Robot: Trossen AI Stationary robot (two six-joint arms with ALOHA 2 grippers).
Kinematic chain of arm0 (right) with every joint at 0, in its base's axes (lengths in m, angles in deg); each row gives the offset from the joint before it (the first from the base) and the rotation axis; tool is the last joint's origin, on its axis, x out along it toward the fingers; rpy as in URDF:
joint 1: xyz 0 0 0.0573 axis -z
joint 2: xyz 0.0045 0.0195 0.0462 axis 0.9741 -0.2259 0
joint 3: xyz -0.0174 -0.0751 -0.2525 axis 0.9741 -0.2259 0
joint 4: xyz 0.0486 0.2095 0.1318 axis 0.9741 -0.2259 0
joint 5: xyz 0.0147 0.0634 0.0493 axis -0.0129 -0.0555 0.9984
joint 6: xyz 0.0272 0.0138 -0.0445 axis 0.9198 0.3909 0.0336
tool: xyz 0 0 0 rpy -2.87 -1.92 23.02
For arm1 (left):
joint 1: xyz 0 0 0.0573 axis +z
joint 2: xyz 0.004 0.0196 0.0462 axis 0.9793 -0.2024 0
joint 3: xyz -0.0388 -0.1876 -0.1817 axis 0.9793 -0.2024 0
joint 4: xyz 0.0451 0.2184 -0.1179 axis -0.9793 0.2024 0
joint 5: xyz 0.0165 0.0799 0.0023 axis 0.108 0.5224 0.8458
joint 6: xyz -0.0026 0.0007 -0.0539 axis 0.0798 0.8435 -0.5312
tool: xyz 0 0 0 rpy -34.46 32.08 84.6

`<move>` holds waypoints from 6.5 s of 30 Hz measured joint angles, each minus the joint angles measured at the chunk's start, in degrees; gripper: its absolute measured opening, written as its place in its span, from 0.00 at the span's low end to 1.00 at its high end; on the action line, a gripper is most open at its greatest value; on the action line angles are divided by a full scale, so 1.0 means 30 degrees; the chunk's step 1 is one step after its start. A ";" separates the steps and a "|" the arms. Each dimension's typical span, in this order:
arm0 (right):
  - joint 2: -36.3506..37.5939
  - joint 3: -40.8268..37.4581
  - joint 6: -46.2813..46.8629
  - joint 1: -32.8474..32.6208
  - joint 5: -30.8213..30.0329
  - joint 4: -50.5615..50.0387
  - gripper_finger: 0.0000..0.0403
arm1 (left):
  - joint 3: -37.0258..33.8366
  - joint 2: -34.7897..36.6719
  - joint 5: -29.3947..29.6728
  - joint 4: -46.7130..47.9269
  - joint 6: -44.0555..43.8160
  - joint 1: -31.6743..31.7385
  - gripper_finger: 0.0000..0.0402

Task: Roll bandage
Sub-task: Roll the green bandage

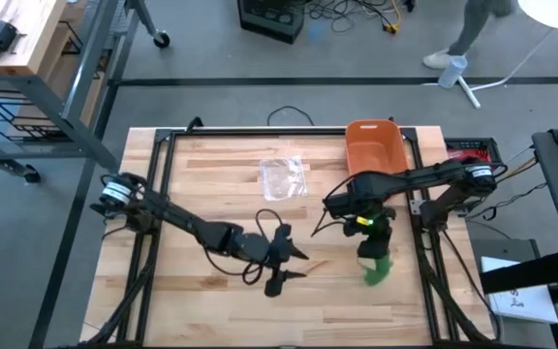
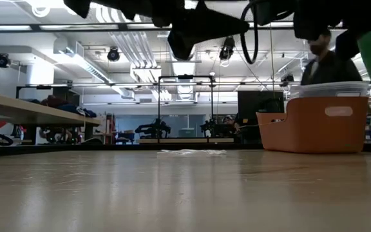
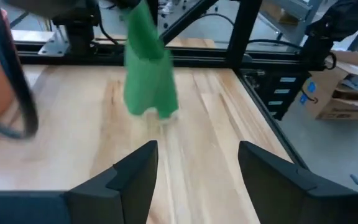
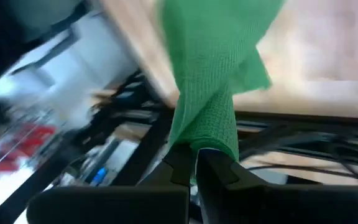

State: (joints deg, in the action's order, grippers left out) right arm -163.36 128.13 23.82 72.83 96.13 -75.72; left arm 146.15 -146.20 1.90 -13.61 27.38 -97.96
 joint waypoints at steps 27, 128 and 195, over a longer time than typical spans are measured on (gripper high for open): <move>-0.0279 -0.1954 -0.1596 0.2281 -0.5616 0.0038 0.00 | 0.6389 -0.8476 0.2985 -0.6858 -0.2661 -0.2775 0.51; 0.6965 -0.5415 0.0568 -0.1860 -0.7121 1.4600 0.00 | 0.5195 0.4317 0.7883 0.5294 0.1795 -0.2188 0.00; -0.1816 -0.4003 0.4017 0.0288 -1.1100 3.2199 0.00 | 0.0197 1.6792 -0.3757 0.5911 -0.4604 0.1323 0.00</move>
State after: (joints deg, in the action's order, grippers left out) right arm -168.81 116.12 35.87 73.69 62.83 20.87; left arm 146.75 -95.82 -9.37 4.13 13.57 -94.00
